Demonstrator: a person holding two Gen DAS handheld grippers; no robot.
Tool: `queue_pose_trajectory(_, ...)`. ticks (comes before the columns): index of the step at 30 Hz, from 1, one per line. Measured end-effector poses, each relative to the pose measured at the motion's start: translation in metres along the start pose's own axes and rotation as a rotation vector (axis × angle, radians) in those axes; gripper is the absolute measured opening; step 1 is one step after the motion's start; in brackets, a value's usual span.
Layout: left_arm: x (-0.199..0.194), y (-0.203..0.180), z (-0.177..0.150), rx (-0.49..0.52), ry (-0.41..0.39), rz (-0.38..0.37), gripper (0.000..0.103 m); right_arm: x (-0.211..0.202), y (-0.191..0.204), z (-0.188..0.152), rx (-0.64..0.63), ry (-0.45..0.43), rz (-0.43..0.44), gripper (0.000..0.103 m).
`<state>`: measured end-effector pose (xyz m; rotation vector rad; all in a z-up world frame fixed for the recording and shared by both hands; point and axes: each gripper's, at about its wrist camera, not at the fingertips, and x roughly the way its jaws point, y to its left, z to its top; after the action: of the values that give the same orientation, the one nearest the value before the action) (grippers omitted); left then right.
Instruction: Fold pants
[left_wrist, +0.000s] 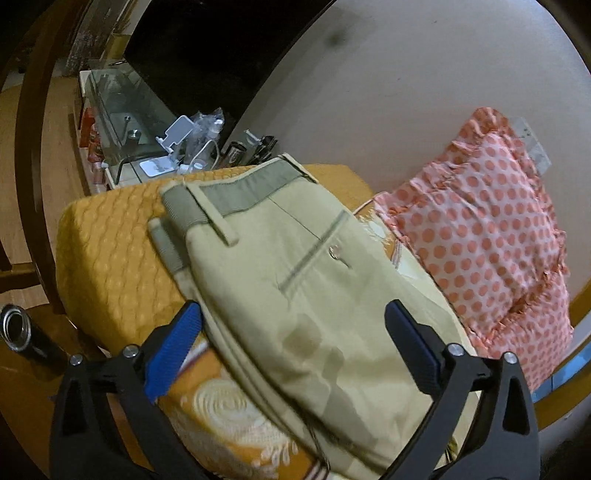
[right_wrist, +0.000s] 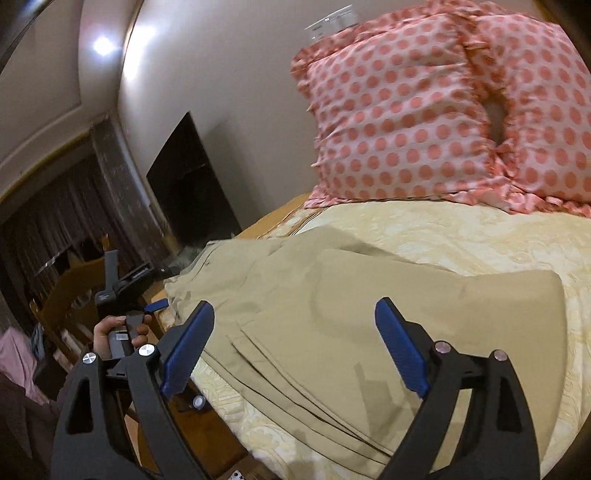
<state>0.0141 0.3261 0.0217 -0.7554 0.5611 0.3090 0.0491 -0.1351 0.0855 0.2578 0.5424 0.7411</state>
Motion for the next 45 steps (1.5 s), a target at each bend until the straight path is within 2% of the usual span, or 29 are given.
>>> queue_pose_trajectory(1,0.002,0.0,0.002,0.002,-0.001,0.017,0.085,-0.002,-0.004,-0.001,0.013,-0.007,-0.005,0.091)
queue_pose_trajectory(2,0.006,0.0,0.003,0.002,0.008,0.043,0.047,-0.003,-0.01,-0.002,0.023,-0.012,-0.01,0.091)
queue_pose_trajectory(3,0.013,0.003,0.005,-0.008,0.044,0.064,0.02,-0.005,-0.014,-0.003,0.036,-0.019,-0.015,0.091)
queue_pose_trajectory(4,0.015,0.005,0.006,-0.016,0.05,0.063,0.018,-0.008,-0.018,-0.004,0.046,-0.024,-0.019,0.091)
queue_pose_trajectory(5,0.012,0.003,0.008,-0.009,0.041,0.048,0.012,-0.015,-0.023,-0.007,0.06,-0.032,-0.028,0.091)
queue_pose_trajectory(7,0.004,-0.015,0.011,0.079,0.02,0.068,0.01,-0.025,-0.033,-0.009,0.081,-0.048,-0.048,0.091)
queue_pose_trajectory(9,-0.012,-0.051,0.014,0.21,-0.041,0.049,0.008,-0.039,-0.048,-0.007,0.119,-0.083,-0.066,0.092)
queue_pose_trajectory(12,-0.04,-0.126,0.006,0.429,-0.1,-0.066,0.007,-0.064,-0.067,-0.004,0.174,-0.144,-0.1,0.092)
queue_pose_trajectory(13,-0.051,-0.165,-0.007,0.544,-0.115,-0.127,0.007,-0.071,-0.072,-0.004,0.188,-0.159,-0.115,0.092)
queue_pose_trajectory(15,-0.066,-0.215,-0.035,0.701,-0.128,-0.218,0.007,-0.089,-0.083,-0.003,0.214,-0.196,-0.15,0.092)
queue_pose_trajectory(17,-0.081,-0.266,-0.082,0.887,-0.119,-0.349,0.007,-0.109,-0.094,-0.004,0.251,-0.241,-0.182,0.092)
queue_pose_trajectory(19,-0.089,-0.297,-0.13,1.033,-0.07,-0.455,0.007,-0.127,-0.107,-0.006,0.305,-0.277,-0.206,0.093)
queue_pose_trajectory(21,-0.085,-0.314,-0.186,1.173,0.029,-0.535,0.008,-0.14,-0.12,-0.01,0.368,-0.293,-0.218,0.095)
queue_pose_trajectory(23,-0.072,-0.315,-0.243,1.31,0.152,-0.565,0.008,-0.145,-0.131,-0.013,0.418,-0.288,-0.214,0.096)
queue_pose_trajectory(25,-0.059,-0.307,-0.273,1.382,0.221,-0.539,0.01,-0.141,-0.145,-0.013,0.485,-0.242,-0.175,0.096)
queue_pose_trajectory(26,-0.055,-0.3,-0.286,1.411,0.262,-0.536,0.014,-0.137,-0.15,-0.014,0.51,-0.22,-0.16,0.096)
queue_pose_trajectory(28,-0.06,-0.288,-0.287,1.413,0.256,-0.528,0.02,-0.121,-0.161,-0.011,0.554,-0.146,-0.137,0.096)
queue_pose_trajectory(29,-0.068,-0.283,-0.277,1.385,0.251,-0.552,0.026,-0.112,-0.164,-0.01,0.561,-0.102,-0.136,0.095)
queue_pose_trajectory(30,-0.074,-0.279,-0.264,1.349,0.246,-0.574,0.046,-0.102,-0.167,-0.009,0.561,-0.057,-0.142,0.093)
queue_pose_trajectory(32,-0.085,-0.274,-0.222,1.228,0.19,-0.593,0.075,-0.081,-0.169,-0.008,0.55,0.024,-0.16,0.086)
queue_pose_trajectory(33,-0.084,-0.273,-0.199,1.16,0.156,-0.58,0.077,-0.07,-0.172,-0.008,0.545,0.07,-0.175,0.084)
queue_pose_trajectory(35,-0.064,-0.26,-0.153,1.026,0.151,-0.503,0.077,-0.051,-0.175,-0.01,0.544,0.13,-0.189,0.082)
queue_pose_trajectory(36,-0.05,-0.252,-0.134,0.964,0.168,-0.464,0.077,-0.046,-0.174,-0.01,0.519,0.139,-0.216,0.077)
queue_pose_trajectory(37,-0.031,-0.244,-0.118,0.906,0.205,-0.425,0.075,-0.042,-0.174,-0.009,0.504,0.143,-0.225,0.077)
queue_pose_trajectory(38,-0.009,-0.235,-0.103,0.844,0.265,-0.391,0.074,-0.038,-0.175,-0.008,0.502,0.149,-0.224,0.076)
queue_pose_trajectory(41,0.035,-0.221,-0.085,0.766,0.389,-0.361,0.072,-0.027,-0.175,-0.007,0.477,0.17,-0.206,0.064)
queue_pose_trajectory(45,0.07,-0.222,-0.093,0.737,0.524,-0.394,0.071,-0.024,-0.172,-0.005,0.448,0.185,-0.215,0.064)
